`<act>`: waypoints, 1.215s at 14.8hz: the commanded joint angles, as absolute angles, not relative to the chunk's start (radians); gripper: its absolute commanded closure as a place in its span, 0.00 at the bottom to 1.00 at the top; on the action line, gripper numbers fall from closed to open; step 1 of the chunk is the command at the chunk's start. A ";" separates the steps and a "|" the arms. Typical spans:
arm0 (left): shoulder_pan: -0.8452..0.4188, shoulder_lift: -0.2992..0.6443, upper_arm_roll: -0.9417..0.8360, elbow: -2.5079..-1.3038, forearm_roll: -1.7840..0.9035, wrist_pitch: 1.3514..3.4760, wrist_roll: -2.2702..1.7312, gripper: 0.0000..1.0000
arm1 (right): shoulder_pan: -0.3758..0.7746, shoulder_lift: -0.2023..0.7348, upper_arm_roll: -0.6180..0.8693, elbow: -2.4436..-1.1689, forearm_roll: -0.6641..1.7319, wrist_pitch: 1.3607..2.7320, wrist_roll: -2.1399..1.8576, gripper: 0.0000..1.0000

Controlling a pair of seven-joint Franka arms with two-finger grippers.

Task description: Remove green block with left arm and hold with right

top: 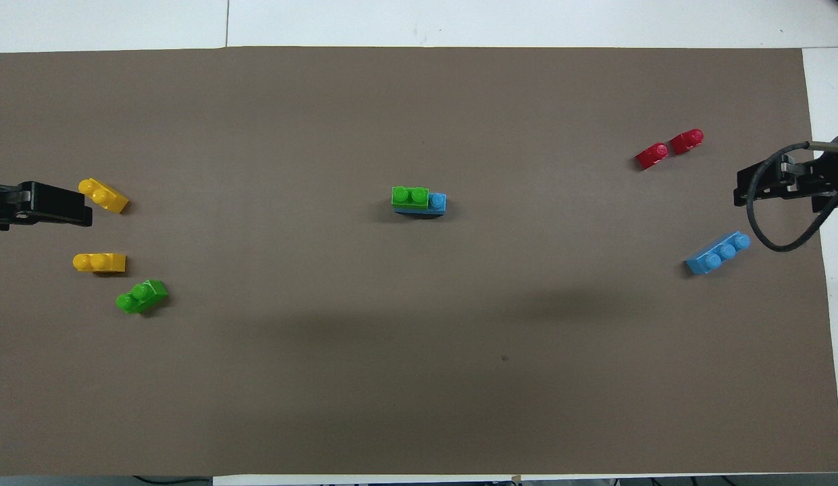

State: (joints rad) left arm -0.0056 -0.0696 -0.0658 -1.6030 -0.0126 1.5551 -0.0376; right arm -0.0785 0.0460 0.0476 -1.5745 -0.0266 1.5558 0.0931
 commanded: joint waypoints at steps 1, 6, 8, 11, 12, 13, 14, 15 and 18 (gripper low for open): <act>0.008 -0.091 -0.074 -1.618 -0.026 1.565 -0.026 0.00 | -0.095 0.017 0.057 -1.609 -0.031 1.566 0.067 0.00; 0.011 -0.092 -0.074 -1.620 -0.026 1.565 -0.026 0.00 | -0.098 0.008 0.057 -1.626 -0.031 1.566 0.069 0.00; 0.011 -0.100 -0.074 -1.621 -0.025 1.556 -0.025 0.00 | -0.106 0.008 0.057 -1.626 -0.031 1.575 0.067 0.00; -0.002 -0.101 -0.074 -1.629 -0.020 1.548 -0.025 0.00 | -0.104 0.009 0.058 -1.625 -0.031 1.575 0.074 0.00; -0.003 -0.107 -0.075 -1.634 -0.020 1.543 -0.025 0.00 | -0.104 0.009 0.057 -1.624 -0.031 1.577 0.075 0.00; -0.003 -0.107 -0.075 -1.634 -0.020 1.539 -0.026 0.00 | -0.106 0.011 0.058 -1.624 -0.031 1.578 0.077 0.00; -0.003 -0.109 -0.075 -1.634 -0.020 1.537 -0.026 0.00 | -0.106 0.012 0.058 -1.623 -0.029 1.580 0.078 0.00; -0.002 -0.109 -0.075 -1.634 -0.020 1.536 -0.026 0.00 | -0.106 0.012 0.058 -1.621 -0.028 1.582 0.093 0.00; 0.009 -0.109 -0.075 -1.634 -0.023 1.519 -0.041 0.00 | -0.103 0.018 0.058 -1.618 -0.028 1.582 0.167 0.00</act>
State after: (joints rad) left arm -0.0056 -0.0781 -0.0730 -1.6046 -0.0128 1.5333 -0.0384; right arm -0.0876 0.0339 0.0471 -1.5941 -0.0266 1.5575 0.1252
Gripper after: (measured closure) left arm 0.000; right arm 0.000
